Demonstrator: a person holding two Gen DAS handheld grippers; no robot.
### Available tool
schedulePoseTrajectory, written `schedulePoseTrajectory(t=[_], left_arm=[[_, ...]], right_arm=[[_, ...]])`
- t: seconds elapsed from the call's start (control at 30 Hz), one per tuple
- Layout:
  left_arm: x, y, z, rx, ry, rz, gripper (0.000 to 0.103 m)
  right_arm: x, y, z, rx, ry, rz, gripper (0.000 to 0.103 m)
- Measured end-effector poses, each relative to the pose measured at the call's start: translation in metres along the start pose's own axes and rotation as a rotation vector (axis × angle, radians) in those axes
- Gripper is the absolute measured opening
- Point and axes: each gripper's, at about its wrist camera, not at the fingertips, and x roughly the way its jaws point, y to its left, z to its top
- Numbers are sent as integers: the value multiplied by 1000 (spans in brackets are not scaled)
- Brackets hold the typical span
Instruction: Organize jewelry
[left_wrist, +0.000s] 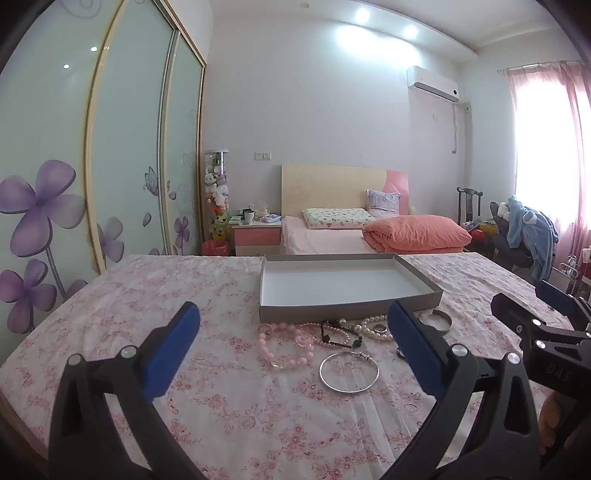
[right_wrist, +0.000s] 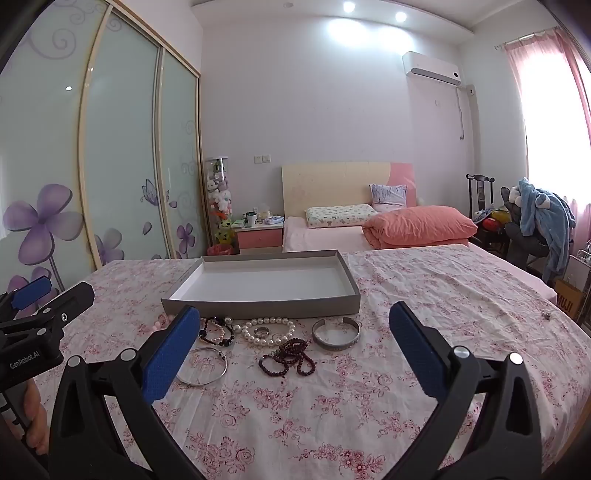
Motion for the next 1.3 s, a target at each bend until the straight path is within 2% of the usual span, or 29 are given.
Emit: schedulePoseTrajectory(t=[1.3], left_arm=[[0, 0, 0, -2, -1, -2, 99]], right_arm=[[1, -3, 0, 0, 0, -1, 101]])
